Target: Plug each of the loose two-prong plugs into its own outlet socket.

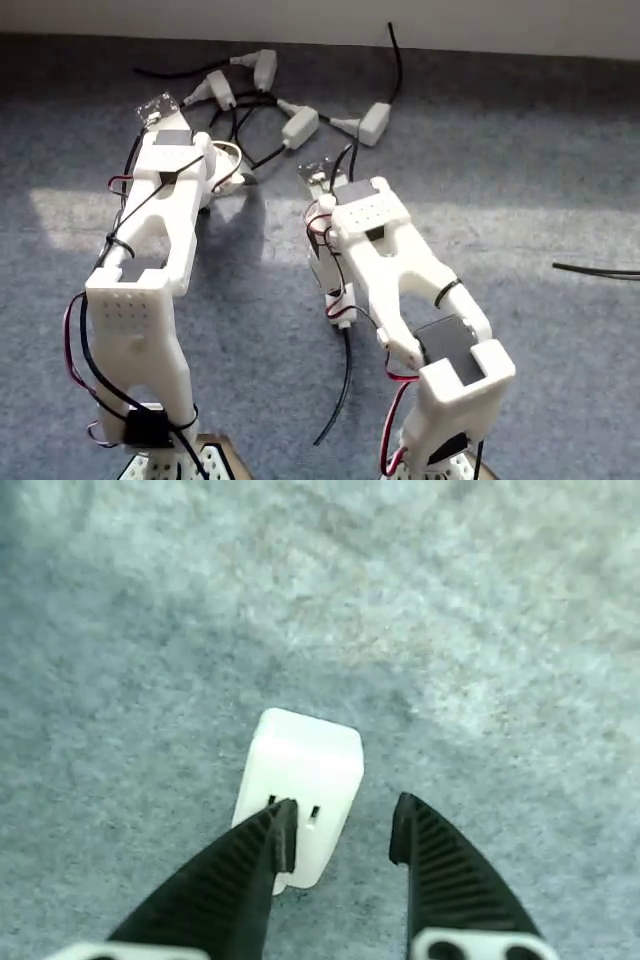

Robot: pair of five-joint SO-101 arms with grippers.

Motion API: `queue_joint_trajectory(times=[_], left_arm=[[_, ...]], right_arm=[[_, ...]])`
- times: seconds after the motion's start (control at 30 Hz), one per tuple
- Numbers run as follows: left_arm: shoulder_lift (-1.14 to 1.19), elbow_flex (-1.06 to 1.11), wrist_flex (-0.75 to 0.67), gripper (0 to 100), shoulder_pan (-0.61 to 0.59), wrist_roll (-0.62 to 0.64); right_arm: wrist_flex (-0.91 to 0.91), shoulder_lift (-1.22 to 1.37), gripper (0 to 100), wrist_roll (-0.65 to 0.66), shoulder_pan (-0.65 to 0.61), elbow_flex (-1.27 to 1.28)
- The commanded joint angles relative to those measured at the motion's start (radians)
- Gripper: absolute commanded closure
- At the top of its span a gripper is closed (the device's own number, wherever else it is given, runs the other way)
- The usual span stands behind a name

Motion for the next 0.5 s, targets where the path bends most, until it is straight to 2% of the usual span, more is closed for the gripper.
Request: queue_joint_trajectory(times=[0.0, 0.23, 0.47], left_arm=[[-0.030, -0.024, -0.008, 65, -0.039, 0.006], [-0.030, -0.024, -0.008, 65, -0.039, 0.006], [-0.030, -0.025, -0.008, 65, -0.039, 0.006]], right_arm=[[0.010, -0.016, 83.3, 0.003, -0.101, 0.015], [0.050, -0.008, 83.3, -0.077, -0.354, -0.047], [0.059, -0.012, 83.3, -0.074, -0.381, -0.050]])
